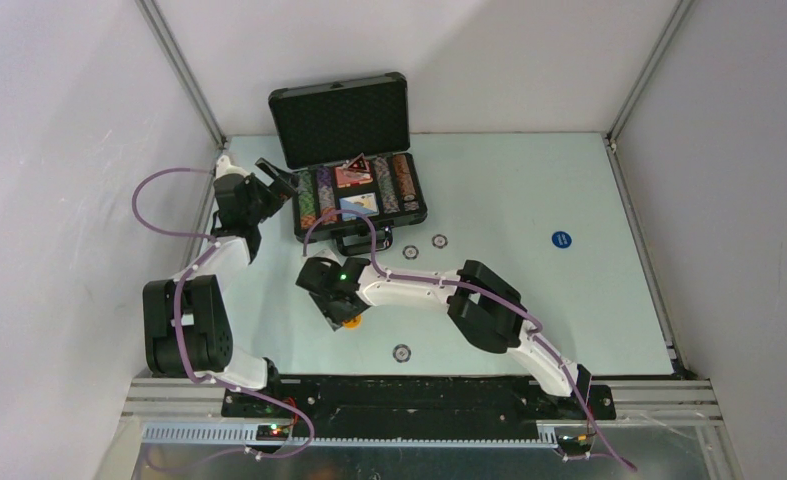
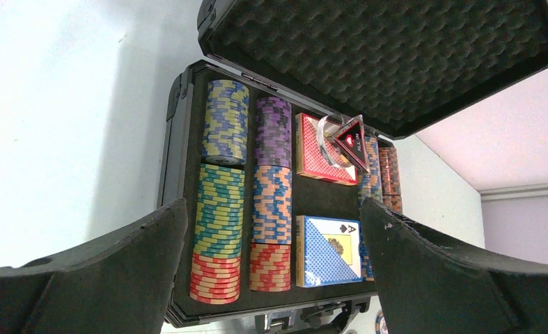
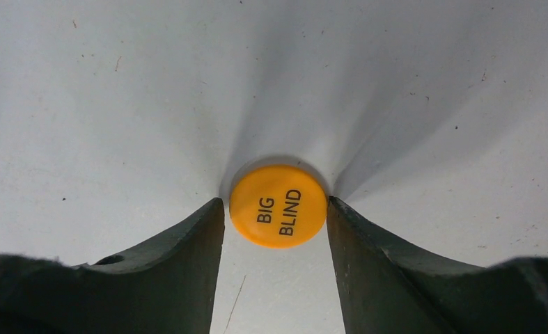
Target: Pack up texas hold em set
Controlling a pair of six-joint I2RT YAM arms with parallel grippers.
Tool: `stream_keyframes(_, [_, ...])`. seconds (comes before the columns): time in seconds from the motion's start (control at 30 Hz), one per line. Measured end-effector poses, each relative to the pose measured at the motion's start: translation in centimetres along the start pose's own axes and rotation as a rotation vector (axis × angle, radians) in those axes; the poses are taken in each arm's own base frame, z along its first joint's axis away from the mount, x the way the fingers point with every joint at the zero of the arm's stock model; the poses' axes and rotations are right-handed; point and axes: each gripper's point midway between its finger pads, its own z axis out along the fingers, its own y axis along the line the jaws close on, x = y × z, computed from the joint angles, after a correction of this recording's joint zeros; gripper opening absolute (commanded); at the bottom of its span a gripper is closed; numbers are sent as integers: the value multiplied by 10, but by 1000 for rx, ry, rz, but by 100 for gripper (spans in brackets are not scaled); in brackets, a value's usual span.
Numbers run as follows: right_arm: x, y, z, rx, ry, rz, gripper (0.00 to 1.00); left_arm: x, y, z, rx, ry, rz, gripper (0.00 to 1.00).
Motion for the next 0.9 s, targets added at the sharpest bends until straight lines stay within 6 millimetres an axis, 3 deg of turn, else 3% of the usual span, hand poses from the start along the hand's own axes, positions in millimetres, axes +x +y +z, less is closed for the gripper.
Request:
stream_keyframes(0.27, [-1,-1,1,1,-2,2,52,1,-2,0,9,5,-7,98])
stream_keyframes(0.57, [-6,-8,2,-5,-37,21,53,1,-3,0,12,5,-6,98])
stream_keyframes(0.9, [-34,-60,11,33,-66,80,54,0,-3,0,14,4,-8,98])
